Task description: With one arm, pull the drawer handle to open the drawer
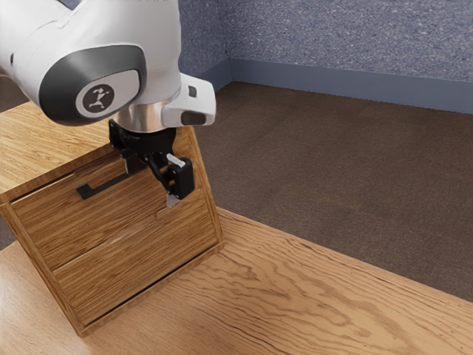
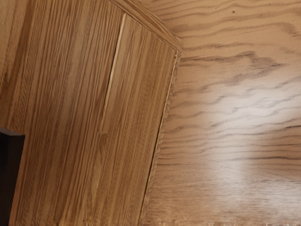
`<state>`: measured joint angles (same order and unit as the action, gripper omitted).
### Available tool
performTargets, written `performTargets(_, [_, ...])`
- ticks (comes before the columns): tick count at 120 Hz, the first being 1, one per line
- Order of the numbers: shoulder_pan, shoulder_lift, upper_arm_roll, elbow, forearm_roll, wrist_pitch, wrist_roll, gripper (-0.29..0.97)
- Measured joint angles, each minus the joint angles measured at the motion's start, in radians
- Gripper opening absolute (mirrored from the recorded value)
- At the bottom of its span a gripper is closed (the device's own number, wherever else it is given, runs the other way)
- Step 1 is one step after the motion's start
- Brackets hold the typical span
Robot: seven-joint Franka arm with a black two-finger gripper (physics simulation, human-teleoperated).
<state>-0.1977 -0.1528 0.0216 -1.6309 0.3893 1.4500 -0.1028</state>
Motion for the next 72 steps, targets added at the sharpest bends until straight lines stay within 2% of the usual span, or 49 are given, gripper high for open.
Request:
performTargets(28, [0.016,0.01,0.011,0.001,0.049,-0.052,-0.003,0.68])
performTargets(49, [0.023,0.021,0.016,-0.007,0.05,-0.063,-0.005,0.68])
performTargets(59, [0.022,0.019,0.016,-0.025,0.044,-0.063,-0.006,0.74])
performTargets(72, [0.024,0.018,0.015,-0.032,0.037,-0.063,-0.007,0.69])
